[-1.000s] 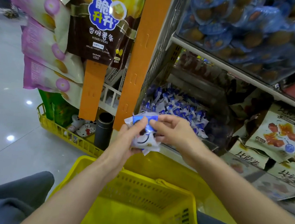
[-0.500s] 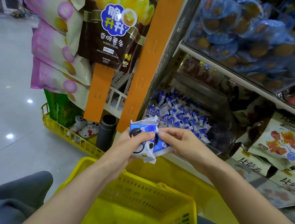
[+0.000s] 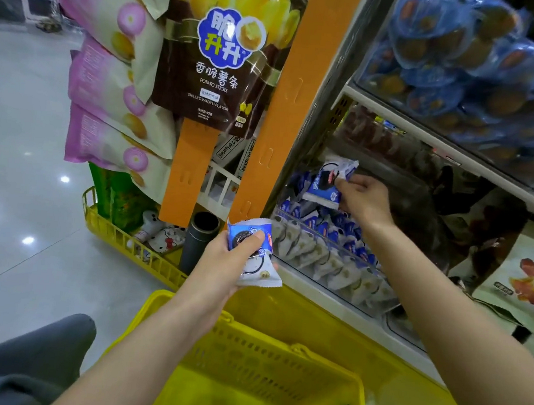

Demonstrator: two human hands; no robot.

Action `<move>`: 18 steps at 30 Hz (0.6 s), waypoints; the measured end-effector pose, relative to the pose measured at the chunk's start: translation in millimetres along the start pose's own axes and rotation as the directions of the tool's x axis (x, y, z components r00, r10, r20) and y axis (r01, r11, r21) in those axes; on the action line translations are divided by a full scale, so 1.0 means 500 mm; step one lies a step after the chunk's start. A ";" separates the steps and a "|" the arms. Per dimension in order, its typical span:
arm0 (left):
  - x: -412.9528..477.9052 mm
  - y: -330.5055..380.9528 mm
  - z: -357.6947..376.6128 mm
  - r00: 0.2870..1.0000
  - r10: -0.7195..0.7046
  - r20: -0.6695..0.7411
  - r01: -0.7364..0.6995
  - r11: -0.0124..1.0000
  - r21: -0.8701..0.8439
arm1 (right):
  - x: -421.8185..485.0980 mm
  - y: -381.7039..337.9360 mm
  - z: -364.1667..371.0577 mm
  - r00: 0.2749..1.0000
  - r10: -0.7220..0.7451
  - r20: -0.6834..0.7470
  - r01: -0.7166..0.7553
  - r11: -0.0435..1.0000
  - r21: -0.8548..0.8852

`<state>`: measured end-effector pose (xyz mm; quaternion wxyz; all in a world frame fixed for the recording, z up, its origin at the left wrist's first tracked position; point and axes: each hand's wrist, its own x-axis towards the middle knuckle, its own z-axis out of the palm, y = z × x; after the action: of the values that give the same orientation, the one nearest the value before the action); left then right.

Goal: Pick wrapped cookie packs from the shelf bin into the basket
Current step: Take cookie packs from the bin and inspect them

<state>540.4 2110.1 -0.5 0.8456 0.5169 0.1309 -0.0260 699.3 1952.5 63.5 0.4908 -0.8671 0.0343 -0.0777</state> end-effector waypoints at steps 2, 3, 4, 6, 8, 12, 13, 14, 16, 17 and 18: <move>0.002 0.002 0.000 1.000 0.004 0.005 -0.004 1.000 -0.003 | 0.027 0.014 0.030 1.000 0.003 -0.015 -0.004 0.999 -0.044; 0.003 0.004 0.000 1.000 0.009 0.013 -0.009 1.000 -0.003 | 0.036 0.020 0.044 1.000 -0.006 -0.011 0.005 0.997 -0.076; 0.005 0.005 0.000 1.000 0.013 0.021 -0.013 1.000 0.000 | 0.041 0.026 0.056 1.000 -0.015 0.004 0.016 0.993 -0.117; 0.008 0.007 0.000 1.000 0.016 0.023 -0.016 1.000 0.010 | 0.049 0.033 0.072 0.998 -0.016 0.064 0.029 0.979 -0.201; 0.011 0.007 0.000 1.000 0.016 0.017 -0.016 1.000 0.011 | 0.051 0.036 0.077 0.993 -0.002 0.121 0.034 0.964 -0.263; 0.015 0.004 0.003 1.000 0.012 0.013 -0.012 1.000 0.019 | 0.056 0.038 0.069 0.976 0.018 0.216 0.063 0.931 -0.360; 0.016 0.004 0.004 1.000 0.012 0.011 -0.012 1.000 0.018 | 0.058 0.037 0.068 0.970 0.028 0.240 0.071 0.917 -0.393; 0.018 0.002 0.005 1.000 0.010 0.010 -0.011 1.000 0.015 | 0.060 0.036 0.069 0.966 0.040 0.256 0.075 0.902 -0.425; 0.018 0.001 0.008 1.000 -0.003 0.009 0.003 1.000 0.007 | 0.064 0.032 0.074 0.962 0.044 0.269 0.088 0.884 -0.459; 0.018 0.001 0.010 1.000 -0.011 0.009 0.011 1.000 0.004 | 0.064 0.030 0.078 0.961 0.038 0.275 0.097 0.882 -0.462; 0.019 0.000 0.012 1.000 -0.018 0.009 0.018 1.000 0.001 | 0.063 0.028 0.083 0.960 0.030 0.280 0.107 0.880 -0.463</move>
<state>550.8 2105.8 -0.5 0.8456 0.5161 0.1316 -0.0362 737.3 1976.4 33.7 0.2624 -0.9632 -0.0347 0.0462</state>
